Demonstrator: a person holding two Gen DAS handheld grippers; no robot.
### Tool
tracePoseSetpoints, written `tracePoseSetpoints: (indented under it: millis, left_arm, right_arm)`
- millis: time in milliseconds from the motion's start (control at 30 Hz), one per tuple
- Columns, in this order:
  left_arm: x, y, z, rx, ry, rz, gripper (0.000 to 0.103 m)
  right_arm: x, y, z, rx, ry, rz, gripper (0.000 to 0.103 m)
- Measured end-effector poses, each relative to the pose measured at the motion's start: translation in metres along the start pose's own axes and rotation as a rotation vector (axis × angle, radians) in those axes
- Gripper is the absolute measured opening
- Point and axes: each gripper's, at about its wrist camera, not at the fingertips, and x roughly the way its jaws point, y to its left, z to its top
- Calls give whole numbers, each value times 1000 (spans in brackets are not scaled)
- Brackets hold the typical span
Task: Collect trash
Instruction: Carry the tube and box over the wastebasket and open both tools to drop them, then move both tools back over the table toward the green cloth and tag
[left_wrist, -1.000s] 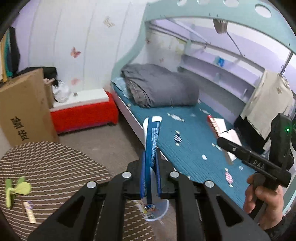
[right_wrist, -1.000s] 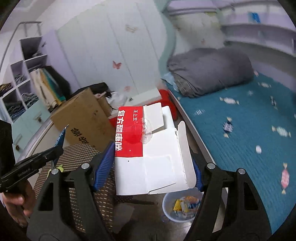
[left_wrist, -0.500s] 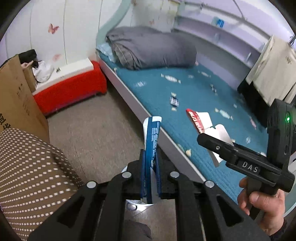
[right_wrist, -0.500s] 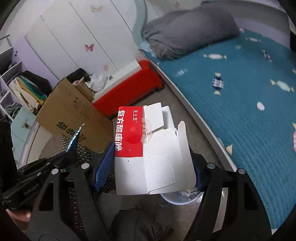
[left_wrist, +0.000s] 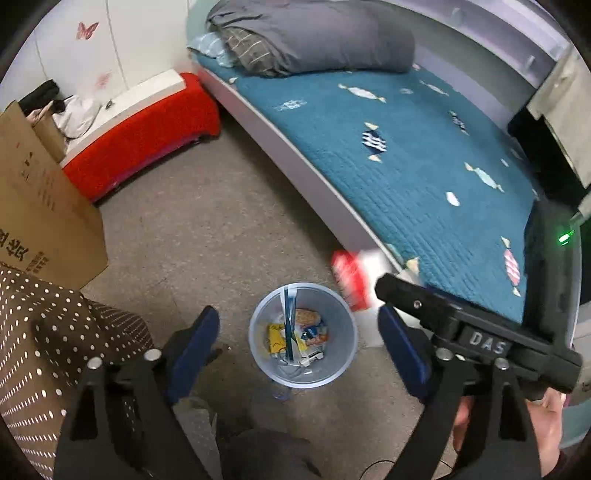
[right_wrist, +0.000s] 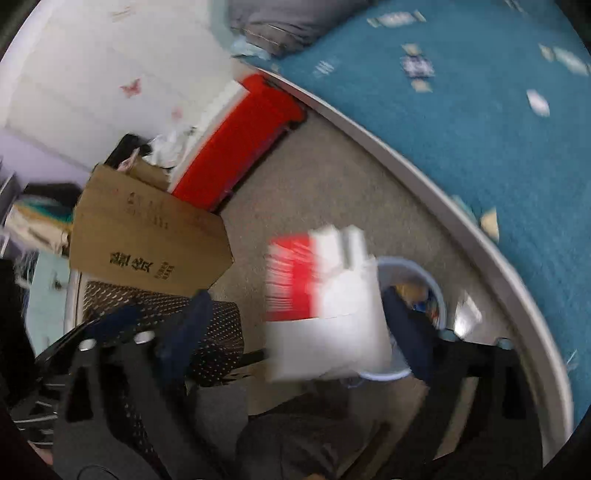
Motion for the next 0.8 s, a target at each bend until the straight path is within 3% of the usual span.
tracePoseSetpoints:
  millis: [133,400,800]
  left_arm:
    - [-5,9,-2,-38,-16,13,91]
    - [-37,12,-7,-42,-83,5,92]
    - [-119,36,-33,-66,-223,-11,93]
  right_arm:
    - [7,-12,-7,28,30,-20,96]
    - [-18,-5,-14,17,-20,-64,97]
    - [-75,65,-25,-119,-126,-75,97]
